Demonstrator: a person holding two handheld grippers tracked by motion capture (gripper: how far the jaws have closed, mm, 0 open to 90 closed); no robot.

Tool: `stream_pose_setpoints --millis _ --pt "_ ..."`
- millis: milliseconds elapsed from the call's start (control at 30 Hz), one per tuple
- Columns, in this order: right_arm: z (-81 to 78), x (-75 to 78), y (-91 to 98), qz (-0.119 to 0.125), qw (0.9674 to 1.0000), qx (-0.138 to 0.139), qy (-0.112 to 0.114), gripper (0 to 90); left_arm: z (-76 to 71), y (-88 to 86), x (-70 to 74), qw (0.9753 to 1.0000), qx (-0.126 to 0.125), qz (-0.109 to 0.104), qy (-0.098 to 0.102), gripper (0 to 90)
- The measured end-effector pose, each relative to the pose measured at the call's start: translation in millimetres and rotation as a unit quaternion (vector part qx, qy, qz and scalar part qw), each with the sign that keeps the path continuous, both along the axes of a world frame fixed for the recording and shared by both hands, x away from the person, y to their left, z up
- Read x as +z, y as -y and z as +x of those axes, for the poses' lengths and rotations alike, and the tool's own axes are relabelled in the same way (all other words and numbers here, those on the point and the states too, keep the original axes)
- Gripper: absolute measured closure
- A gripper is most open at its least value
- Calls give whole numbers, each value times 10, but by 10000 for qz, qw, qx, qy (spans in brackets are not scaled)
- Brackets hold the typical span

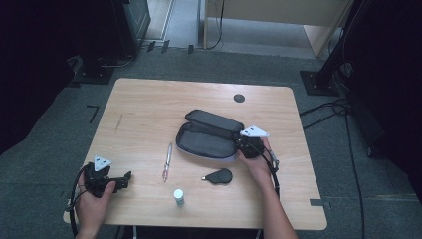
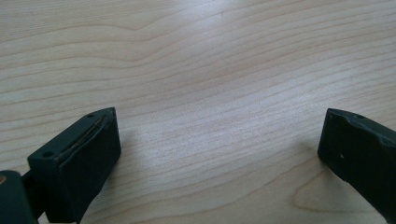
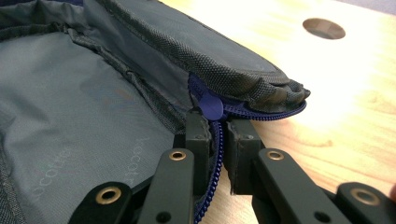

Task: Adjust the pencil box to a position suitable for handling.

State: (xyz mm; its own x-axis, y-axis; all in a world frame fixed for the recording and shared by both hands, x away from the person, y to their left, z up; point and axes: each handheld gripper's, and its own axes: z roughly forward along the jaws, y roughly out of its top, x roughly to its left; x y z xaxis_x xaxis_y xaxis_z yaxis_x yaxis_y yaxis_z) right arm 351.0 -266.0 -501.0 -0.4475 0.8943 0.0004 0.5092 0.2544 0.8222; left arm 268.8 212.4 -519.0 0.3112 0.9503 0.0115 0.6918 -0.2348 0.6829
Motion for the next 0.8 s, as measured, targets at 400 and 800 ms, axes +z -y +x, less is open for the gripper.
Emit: stream_pose_setpoints --millis 400,800 --pt "39 -104 143 42 9999 -4 -101 808 0 0 0 10000 1 -1 -1 0" --pt "-94 90 264 663 9972 -321 -139 246 0 0 0 10000 -1 1 -2 0"
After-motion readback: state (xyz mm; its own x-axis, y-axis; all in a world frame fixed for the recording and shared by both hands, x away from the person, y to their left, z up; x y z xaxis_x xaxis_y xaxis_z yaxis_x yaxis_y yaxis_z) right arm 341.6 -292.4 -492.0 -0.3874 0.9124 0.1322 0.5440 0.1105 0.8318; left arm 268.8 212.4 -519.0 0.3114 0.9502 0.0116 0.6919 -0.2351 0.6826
